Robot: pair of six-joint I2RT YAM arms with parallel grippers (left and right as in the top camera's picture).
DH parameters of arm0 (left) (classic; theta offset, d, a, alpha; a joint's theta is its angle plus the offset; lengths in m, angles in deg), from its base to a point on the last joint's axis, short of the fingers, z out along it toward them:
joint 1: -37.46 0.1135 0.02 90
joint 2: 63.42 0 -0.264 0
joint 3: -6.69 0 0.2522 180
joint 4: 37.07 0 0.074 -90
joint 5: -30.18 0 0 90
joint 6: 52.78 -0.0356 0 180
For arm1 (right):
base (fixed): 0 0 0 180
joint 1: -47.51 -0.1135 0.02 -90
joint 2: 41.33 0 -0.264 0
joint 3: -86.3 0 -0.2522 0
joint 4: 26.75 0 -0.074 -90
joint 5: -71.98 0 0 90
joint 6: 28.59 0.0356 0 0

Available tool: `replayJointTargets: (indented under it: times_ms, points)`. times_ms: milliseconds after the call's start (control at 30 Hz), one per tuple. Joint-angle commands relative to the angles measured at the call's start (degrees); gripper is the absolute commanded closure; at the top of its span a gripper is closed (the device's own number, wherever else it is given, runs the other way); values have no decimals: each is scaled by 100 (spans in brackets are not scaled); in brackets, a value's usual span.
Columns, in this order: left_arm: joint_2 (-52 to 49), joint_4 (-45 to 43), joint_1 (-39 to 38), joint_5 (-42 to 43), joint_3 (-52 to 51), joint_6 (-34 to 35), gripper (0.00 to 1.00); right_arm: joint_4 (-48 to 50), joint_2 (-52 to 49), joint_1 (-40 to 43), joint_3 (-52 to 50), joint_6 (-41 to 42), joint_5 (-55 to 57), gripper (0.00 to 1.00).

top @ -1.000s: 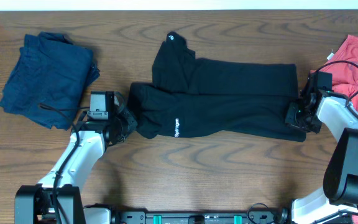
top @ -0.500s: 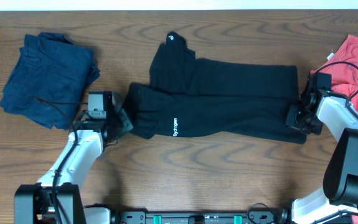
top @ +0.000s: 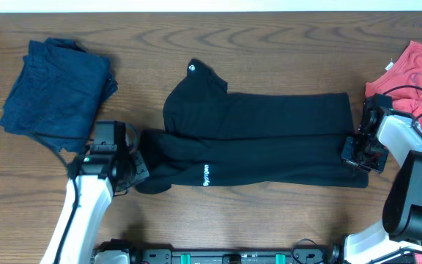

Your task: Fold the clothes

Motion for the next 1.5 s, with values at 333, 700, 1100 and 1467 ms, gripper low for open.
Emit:
replayJointTargets:
  times_ms: [333,700,1100,1467]
  points:
    - [-345,-2131,24,1178,1185,-1021,2,20,1587,81,776,-247,-1685,12]
    - [-3812,-2612,-79,1799,3458,-1816,2,-55,1853,46,774,-463,-2157,5]
    - [-5742,-3912,-629,1928,3941,-1878,2,-59,1853,37,774,-463,-2155,5]
    - [-6033,-4107,-1132,1902,3941,-1878,81,286,1851,15,774,-461,-2092,16]
